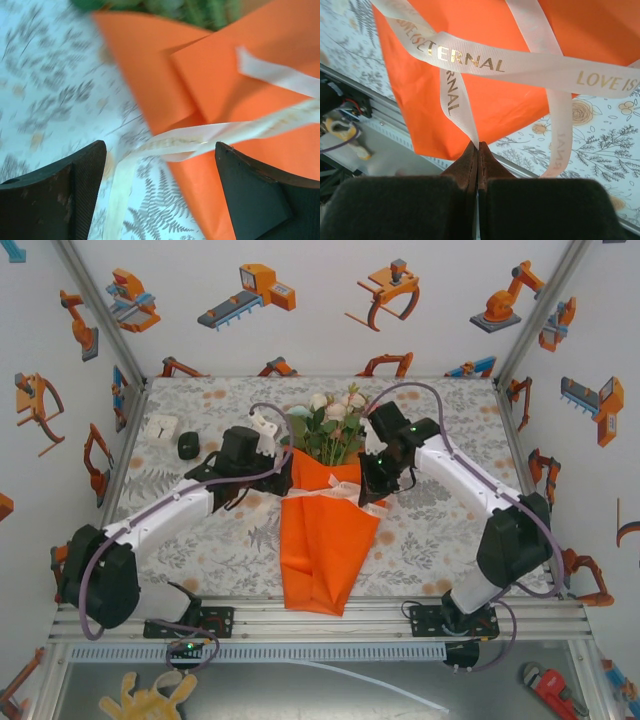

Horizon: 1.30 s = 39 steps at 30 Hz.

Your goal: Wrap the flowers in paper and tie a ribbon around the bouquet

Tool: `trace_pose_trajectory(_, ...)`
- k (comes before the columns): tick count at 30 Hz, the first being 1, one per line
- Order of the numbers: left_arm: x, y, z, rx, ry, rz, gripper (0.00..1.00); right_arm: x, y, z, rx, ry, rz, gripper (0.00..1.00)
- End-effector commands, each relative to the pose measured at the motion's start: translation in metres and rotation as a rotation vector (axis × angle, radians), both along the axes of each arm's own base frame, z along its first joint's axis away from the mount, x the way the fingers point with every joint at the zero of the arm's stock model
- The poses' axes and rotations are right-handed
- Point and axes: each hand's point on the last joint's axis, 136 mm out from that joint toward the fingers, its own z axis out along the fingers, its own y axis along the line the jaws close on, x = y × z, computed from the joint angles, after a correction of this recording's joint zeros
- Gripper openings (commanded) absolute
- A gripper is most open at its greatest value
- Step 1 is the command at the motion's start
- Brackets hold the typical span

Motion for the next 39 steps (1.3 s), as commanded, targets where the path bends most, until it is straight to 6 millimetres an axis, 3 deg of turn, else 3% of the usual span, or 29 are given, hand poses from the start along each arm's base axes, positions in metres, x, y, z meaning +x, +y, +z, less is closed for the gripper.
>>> trace_pose_trajectory(1, -0.002, 0.048, -0.041, 0.154, 0.104, 0.205, 0.81, -0.009, -0.001, -0.005, 0.0, 0.024, 0.043, 0.0)
trace_pose_trajectory(4, -0.004, 0.054, -0.064, 0.299, 0.133, 0.125, 0.62, -0.008, 0.003, -0.002, 0.025, 0.01, 0.046, 0.0)
trace_pose_trajectory(5, -0.005, 0.054, -0.072, 0.334, 0.147, 0.091, 0.6, -0.007, 0.004, -0.001, 0.031, 0.007, 0.048, 0.0)
trace_pose_trajectory(9, -0.006, 0.036, -0.093, 0.378, 0.224, -0.064, 0.62, -0.006, 0.006, 0.001, 0.043, -0.003, 0.053, 0.0)
trace_pose_trajectory(14, -0.007, 0.01, -0.096, 0.286, 0.287, -0.188, 0.65, -0.007, 0.006, -0.002, 0.044, 0.006, 0.055, 0.0)
trace_pose_trajectory(17, 0.003, 0.014, -0.099, 0.305, 0.299, -0.147, 0.65, -0.008, 0.007, -0.001, 0.055, 0.006, 0.057, 0.0)
trace_pose_trajectory(23, 0.014, 0.004, -0.113, 0.274, 0.37, -0.14, 0.52, -0.008, 0.01, 0.002, 0.077, 0.007, 0.046, 0.0)
trace_pose_trajectory(25, 0.012, 0.002, -0.114, 0.26, 0.374, -0.143, 0.43, -0.008, 0.011, 0.003, 0.085, 0.007, 0.037, 0.0)
trace_pose_trajectory(28, 0.011, 0.001, -0.113, 0.24, 0.369, -0.145, 0.22, -0.007, 0.01, 0.003, 0.092, -0.015, 0.026, 0.06)
trace_pose_trajectory(32, 0.015, 0.013, -0.117, 0.305, 0.387, -0.095, 0.06, -0.006, 0.003, 0.004, 0.066, -0.058, 0.023, 0.14)
trace_pose_trajectory(34, 0.019, 0.024, -0.116, 0.348, 0.381, -0.049, 0.01, -0.006, 0.0, 0.005, 0.057, -0.08, 0.019, 0.2)
trace_pose_trajectory(39, 0.027, 0.046, -0.105, 0.367, 0.327, 0.082, 0.0, 0.001, -0.016, 0.006, 0.003, -0.177, -0.028, 0.47)
